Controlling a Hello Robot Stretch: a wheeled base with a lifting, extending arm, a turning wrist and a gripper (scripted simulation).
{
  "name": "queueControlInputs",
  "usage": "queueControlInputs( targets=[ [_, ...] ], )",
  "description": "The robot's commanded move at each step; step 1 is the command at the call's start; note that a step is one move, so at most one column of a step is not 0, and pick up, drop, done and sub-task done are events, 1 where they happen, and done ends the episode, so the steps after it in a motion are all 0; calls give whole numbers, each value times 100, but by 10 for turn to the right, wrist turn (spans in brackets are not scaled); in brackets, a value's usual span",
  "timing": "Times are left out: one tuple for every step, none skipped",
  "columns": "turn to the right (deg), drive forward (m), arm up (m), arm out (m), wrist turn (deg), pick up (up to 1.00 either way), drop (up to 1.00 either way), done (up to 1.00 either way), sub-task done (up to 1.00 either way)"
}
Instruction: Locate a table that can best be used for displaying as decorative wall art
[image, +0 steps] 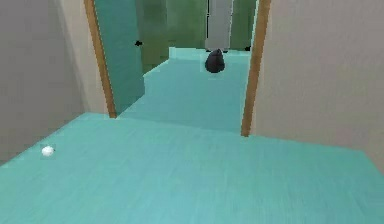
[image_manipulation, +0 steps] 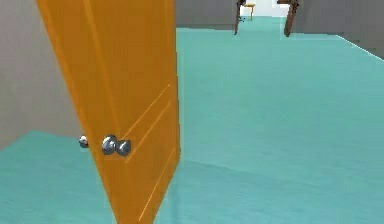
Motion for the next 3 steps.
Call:
queueControlInputs(
  targets=[
    [0, 100, 0, 0, 0, 0, 0, 0, 0],
    [0, 100, 0, 0, 0, 0, 0, 0, 0],
    [0, 5, 0, 0, 0, 0, 0, 0, 0]
  ],
)
